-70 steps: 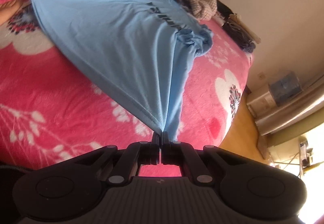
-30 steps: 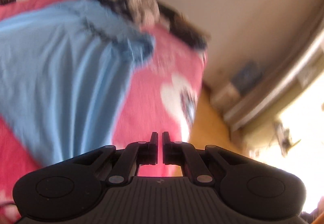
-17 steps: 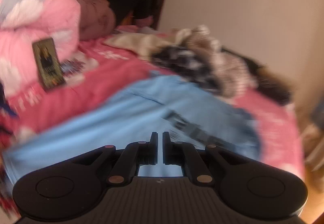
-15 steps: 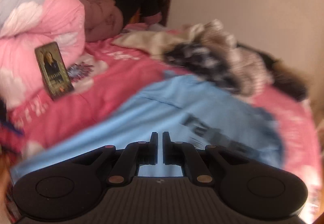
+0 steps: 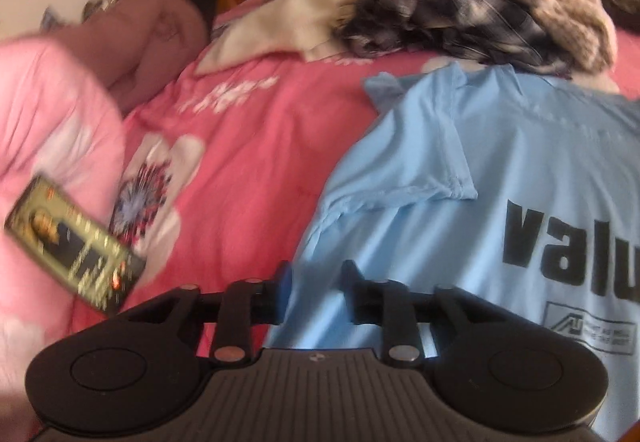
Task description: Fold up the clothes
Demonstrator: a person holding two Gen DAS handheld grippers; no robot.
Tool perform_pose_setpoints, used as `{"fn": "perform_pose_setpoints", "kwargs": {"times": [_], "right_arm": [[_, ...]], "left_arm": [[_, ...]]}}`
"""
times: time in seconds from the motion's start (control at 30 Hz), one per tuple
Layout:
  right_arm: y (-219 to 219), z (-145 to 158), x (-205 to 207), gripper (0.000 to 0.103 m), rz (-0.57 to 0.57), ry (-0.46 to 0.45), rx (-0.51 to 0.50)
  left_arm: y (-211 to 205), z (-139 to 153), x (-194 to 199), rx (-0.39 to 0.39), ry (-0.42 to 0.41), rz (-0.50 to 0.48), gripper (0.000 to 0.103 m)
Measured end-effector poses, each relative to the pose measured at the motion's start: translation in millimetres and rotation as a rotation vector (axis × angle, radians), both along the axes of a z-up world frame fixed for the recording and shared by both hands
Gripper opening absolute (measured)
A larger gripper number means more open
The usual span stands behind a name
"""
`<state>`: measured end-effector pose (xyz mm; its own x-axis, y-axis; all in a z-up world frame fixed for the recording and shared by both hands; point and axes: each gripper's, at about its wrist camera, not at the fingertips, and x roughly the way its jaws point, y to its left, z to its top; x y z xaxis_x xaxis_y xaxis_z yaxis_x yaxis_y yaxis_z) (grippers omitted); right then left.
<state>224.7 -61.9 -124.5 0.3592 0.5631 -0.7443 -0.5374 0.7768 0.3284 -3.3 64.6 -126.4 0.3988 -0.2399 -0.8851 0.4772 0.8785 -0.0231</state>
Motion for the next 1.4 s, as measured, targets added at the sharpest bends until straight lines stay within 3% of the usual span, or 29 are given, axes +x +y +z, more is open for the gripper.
{"fn": "perform_pose_setpoints", "kwargs": {"times": [0.17,0.5,0.73,0.8,0.87,0.93,1.07,1.23,1.4], "right_arm": [[2.4,-6.4,14.3,0.03,-0.051,0.078,0.023],[-0.7,-14.7,38.1,0.03,-0.162,0.219,0.048],[20.3,-14.8,40.5,0.027,-0.129,0.174,-0.016],[26.5,-14.6,39.3,0.023,-0.112,0.147,-0.042],[31.6,-14.9,38.0,0.008,-0.099,0.121,-0.064],[33.3,-14.3,35.9,0.004,-0.093,0.094,-0.064],[24.9,-0.3,27.3,0.003,-0.102,0.051,0.075],[-5.7,-7.7,39.5,0.003,-0.212,0.166,0.308],[-6.9,-9.2,41.2,0.003,-0.171,0.165,0.338]], "left_arm": [[-2.4,0.2,-2.7,-0.013,0.016,-0.012,0.035],[-12.3,-3.5,-6.3,0.038,0.026,-0.042,0.035],[-9.6,-6.0,-8.0,0.047,0.037,-0.039,0.035],[-7.4,-7.2,-6.4,0.039,0.042,-0.031,0.035],[-5.4,-8.1,-5.5,0.031,0.048,-0.021,0.035],[-4.1,-7.7,-5.7,0.027,0.051,-0.017,0.035],[-4.9,-7.3,-4.9,0.031,0.052,-0.017,0.035],[-2.4,-6.5,-3.6,0.029,0.054,-0.009,0.035],[3.0,-5.9,-0.2,0.017,0.068,0.018,0.036]]}}
